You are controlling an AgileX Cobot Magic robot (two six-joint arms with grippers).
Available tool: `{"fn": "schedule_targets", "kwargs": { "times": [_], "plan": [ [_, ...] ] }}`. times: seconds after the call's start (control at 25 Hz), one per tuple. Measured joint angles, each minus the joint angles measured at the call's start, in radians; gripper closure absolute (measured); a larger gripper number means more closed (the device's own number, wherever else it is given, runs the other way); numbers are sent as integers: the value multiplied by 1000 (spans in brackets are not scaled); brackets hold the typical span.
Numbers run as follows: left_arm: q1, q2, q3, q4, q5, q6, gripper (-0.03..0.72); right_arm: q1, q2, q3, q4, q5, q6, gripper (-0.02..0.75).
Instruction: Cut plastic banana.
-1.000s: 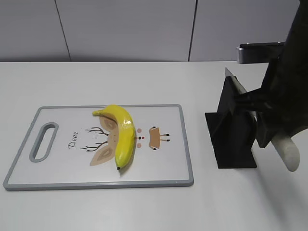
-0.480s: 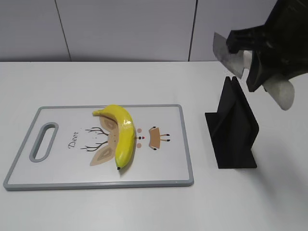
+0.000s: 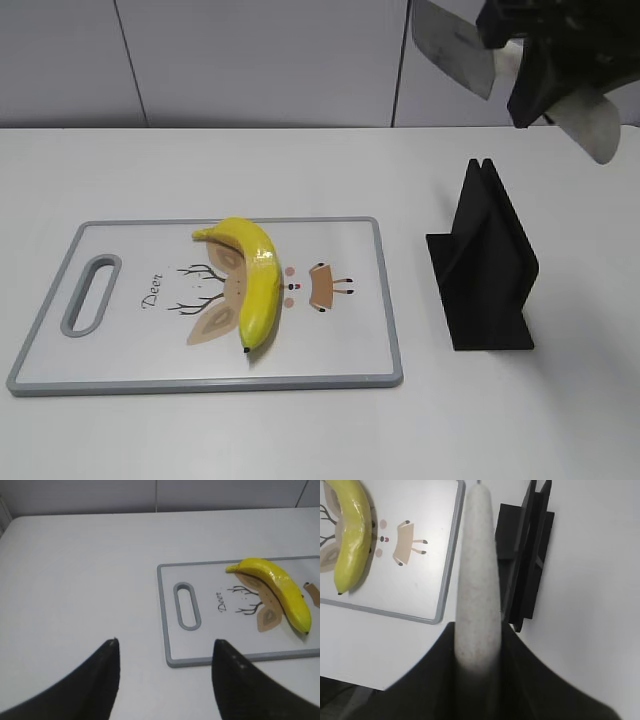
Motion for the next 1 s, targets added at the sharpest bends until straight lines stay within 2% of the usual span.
{"fn": "schedule_targets", "kwargs": {
  "times": [0.2, 0.4, 0.52, 0.64, 0.8, 0.88, 1.0],
  "plan": [
    [0, 147, -93, -18, -84, 39, 119, -45, 13, -4, 0, -1, -152, 575],
    [0, 397, -192, -96, -166, 142, 79, -103, 46, -10, 44, -36, -442, 575],
    [0, 543, -261, -137, -203, 270, 78, -103, 56, -12, 61, -80, -608, 575],
    [0, 697, -347, -208, -208, 482, 82, -103, 84, -33, 97, -99, -780, 575],
    [-1, 898, -492, -296, -167, 688, 98, -104, 149, -65, 179, -107, -1009, 575],
    [-20, 986, -566, -308, -146, 759, 102, -104, 179, -83, 226, -107, -1114, 575],
    [-88, 1121, -673, -314, -103, 844, 103, -104, 224, -120, 272, -106, -1227, 575]
  ]
}}
